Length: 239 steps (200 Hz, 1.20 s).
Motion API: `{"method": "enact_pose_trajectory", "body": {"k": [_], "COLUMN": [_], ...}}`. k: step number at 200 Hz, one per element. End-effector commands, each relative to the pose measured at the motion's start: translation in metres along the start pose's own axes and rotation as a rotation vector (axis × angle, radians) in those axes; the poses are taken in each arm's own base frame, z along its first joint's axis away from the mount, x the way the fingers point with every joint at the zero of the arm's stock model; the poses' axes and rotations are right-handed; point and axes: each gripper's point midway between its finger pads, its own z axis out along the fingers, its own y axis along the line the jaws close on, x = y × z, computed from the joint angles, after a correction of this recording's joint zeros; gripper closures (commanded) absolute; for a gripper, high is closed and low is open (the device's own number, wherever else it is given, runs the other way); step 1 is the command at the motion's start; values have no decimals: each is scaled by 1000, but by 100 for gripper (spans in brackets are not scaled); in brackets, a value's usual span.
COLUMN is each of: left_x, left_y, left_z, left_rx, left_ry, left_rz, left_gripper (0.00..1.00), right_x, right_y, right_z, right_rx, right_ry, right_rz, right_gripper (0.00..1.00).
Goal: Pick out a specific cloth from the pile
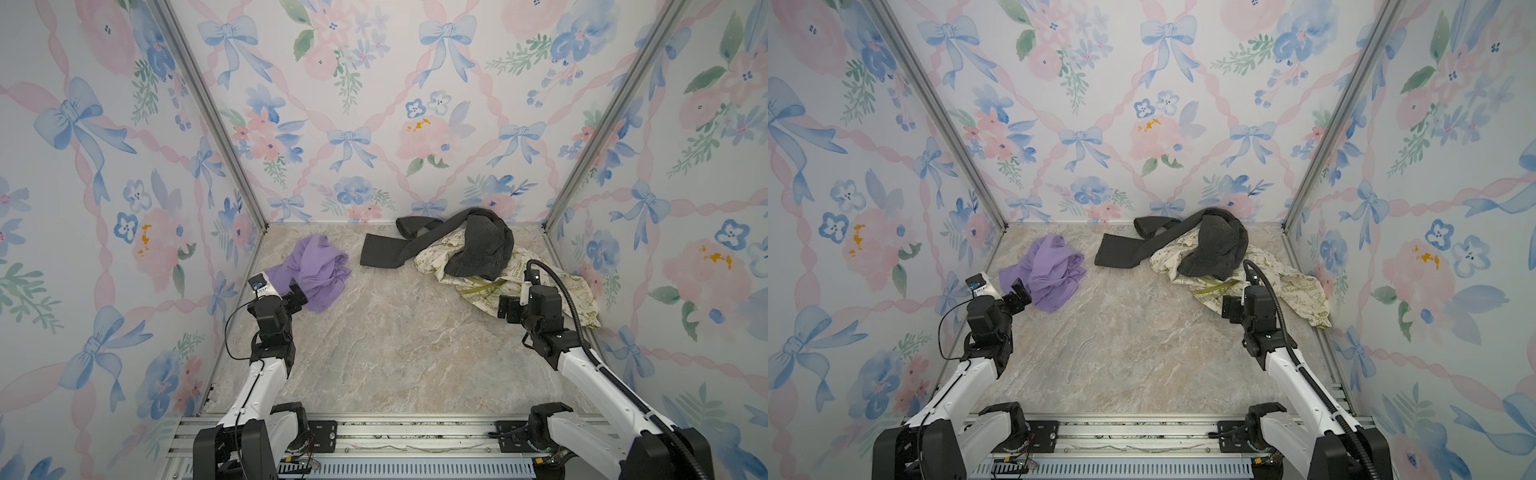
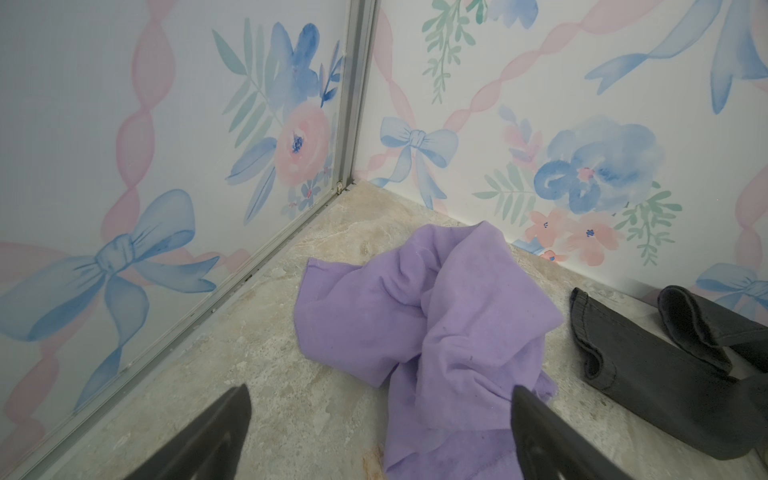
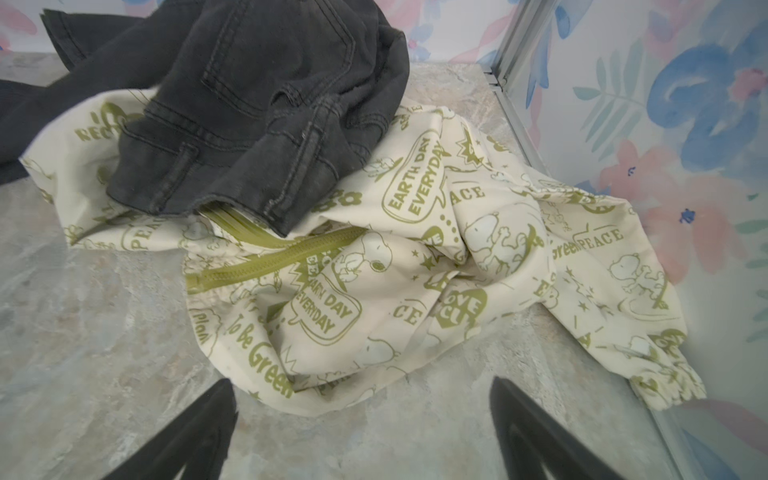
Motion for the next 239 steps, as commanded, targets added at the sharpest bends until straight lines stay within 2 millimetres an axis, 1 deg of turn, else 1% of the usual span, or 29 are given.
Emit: {"method": "enact_pose_trajectory", "body": {"k": [1, 15, 33, 45, 62, 84, 93, 111, 118, 135, 148, 177, 205, 239], "left_x": [-1, 5, 14, 21, 24, 25, 29, 38, 41, 43, 45, 48, 49, 53], "left_y": [0, -3, -5, -9, -15, -15, -18, -31, -33, -39, -44, -57, -61, -74], "left_z": [0, 1, 5, 8, 9, 8, 12, 19, 21, 27, 31, 32, 31, 32], "left_rx": [6, 22, 19, 42, 78, 74, 76, 120, 119, 121, 132, 197, 214, 272], "left_ry": [-71, -80, -71, -56, -78, -122, -111, -78, -71, -65, -58, -46, -43, -31], "left_rz": [24, 24, 33, 34, 30, 1, 2, 49, 61, 86, 104, 139, 151, 187], "left_gripper": [2, 2, 2, 2, 2, 2, 2, 2, 2, 2, 2, 2, 2, 2], "right_x": [-6, 4, 11, 16, 12, 5, 2, -5, -7, -13, -13, -12, -14, -22], "right_y": [-12, -14, -15, -14, -13, -12, -11, -9, -9, -6, -6, -3, 10, 27], "right_z": [11, 19, 28, 35, 42, 52, 56, 63, 66, 73, 78, 78, 75, 79], "right_rx": [24, 19, 15, 18, 7, 0, -9, -13, -13, -23, -23, -44, -117, -178], "right_ry": [-91, -94, -91, -76, -80, -88, -93, -112, -113, -122, -101, -99, -119, -165], "right_rz": [-15, -16, -20, -28, -40, -40, -37, -28, -25, -25, -25, -30, -28, -15], "right_gripper": [3, 3, 3, 3, 3, 3, 3, 3, 3, 3, 3, 3, 3, 3]}}
